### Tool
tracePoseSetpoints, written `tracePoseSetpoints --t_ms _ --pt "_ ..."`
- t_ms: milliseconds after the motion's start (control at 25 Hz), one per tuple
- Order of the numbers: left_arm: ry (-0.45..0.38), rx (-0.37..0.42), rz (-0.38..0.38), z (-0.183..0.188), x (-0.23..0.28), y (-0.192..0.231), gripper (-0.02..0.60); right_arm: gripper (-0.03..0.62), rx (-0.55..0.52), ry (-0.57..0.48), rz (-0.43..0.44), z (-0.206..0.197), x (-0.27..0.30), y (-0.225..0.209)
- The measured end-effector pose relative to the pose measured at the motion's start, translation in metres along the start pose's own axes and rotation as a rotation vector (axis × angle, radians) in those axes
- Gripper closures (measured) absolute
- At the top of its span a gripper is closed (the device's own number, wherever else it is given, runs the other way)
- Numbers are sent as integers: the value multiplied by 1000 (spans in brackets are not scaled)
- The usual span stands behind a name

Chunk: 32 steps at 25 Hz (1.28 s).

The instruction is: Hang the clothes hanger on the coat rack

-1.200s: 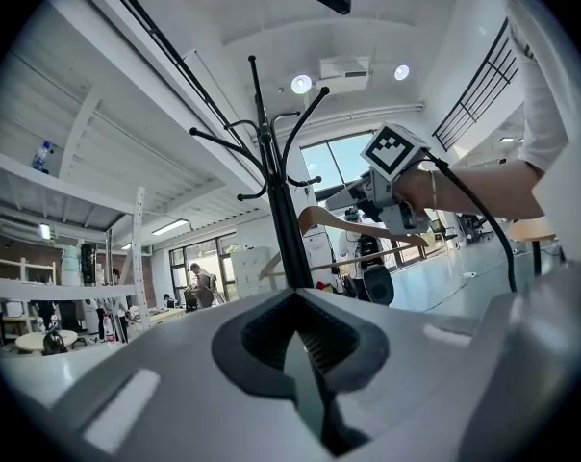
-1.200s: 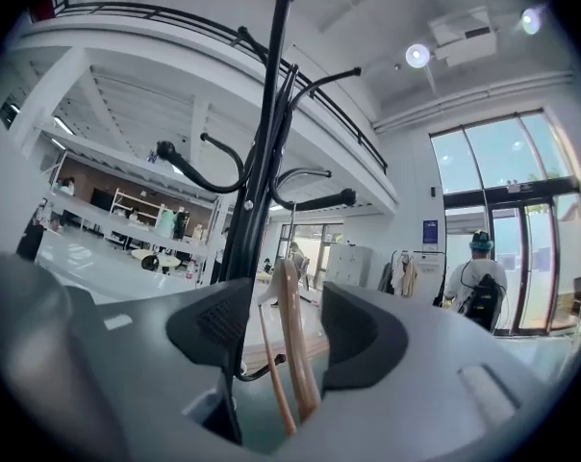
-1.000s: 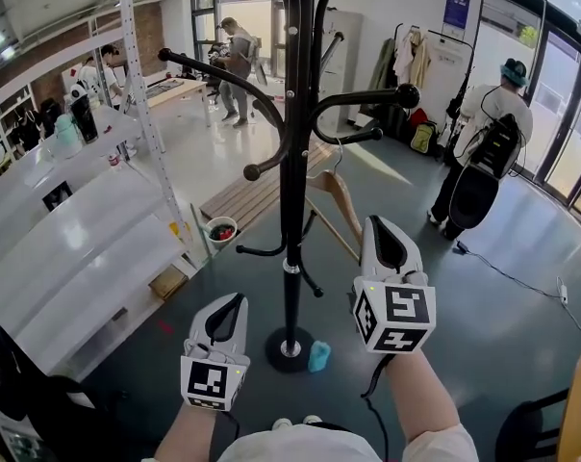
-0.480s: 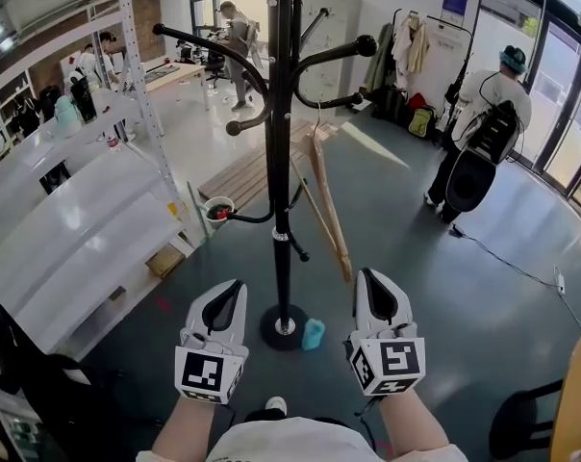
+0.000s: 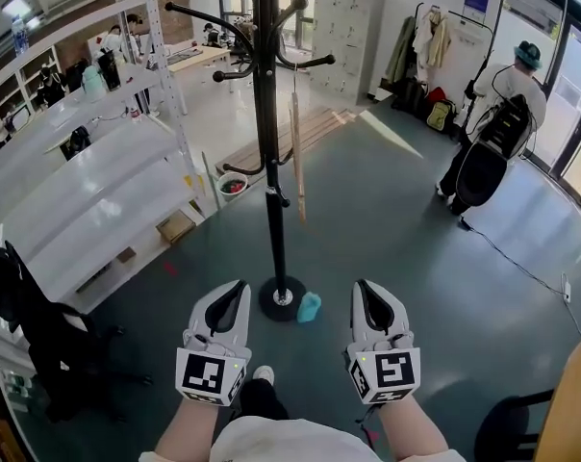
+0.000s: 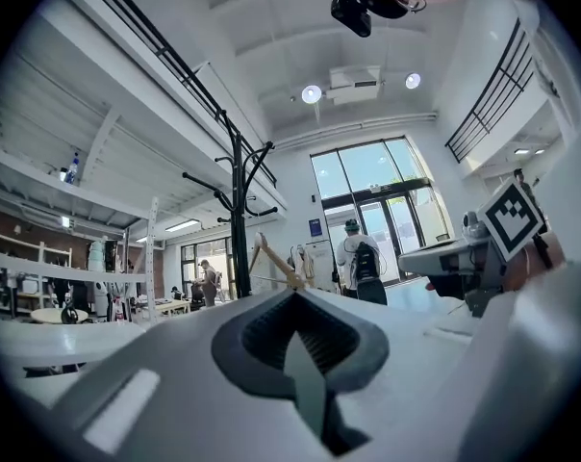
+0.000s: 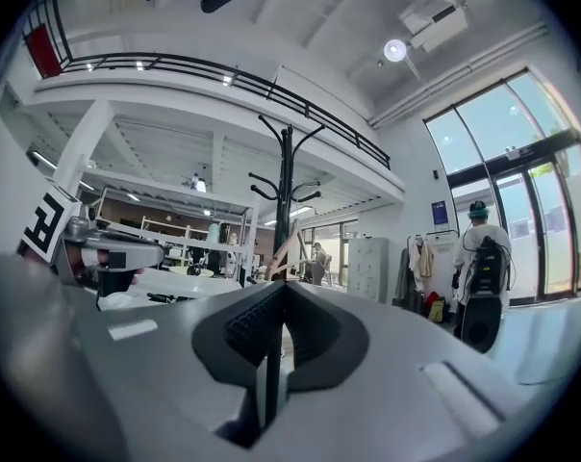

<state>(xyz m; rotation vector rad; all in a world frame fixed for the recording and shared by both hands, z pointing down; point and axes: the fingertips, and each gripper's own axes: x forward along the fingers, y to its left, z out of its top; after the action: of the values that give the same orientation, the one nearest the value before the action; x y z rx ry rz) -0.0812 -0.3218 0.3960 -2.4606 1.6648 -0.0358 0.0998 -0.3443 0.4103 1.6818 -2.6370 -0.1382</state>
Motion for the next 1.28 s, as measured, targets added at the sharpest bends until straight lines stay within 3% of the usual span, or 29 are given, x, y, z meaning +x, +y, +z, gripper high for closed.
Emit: tracePoseSetpoints --t_ms 200,560,920,1280 --pt "22 3 14 4 -48 -59 581 566 3 23 48 -12 -65 2" --pt "25 11 39 10 -120 -99 581 568 64 76 63 -32 -143 16" --pt "17 -3 39 19 -196 -100 581 566 69 101 63 -27 -199 71" --pt "7 -39 -6 24 -277 -110 581 566 91 109 105 -19 -262 147"
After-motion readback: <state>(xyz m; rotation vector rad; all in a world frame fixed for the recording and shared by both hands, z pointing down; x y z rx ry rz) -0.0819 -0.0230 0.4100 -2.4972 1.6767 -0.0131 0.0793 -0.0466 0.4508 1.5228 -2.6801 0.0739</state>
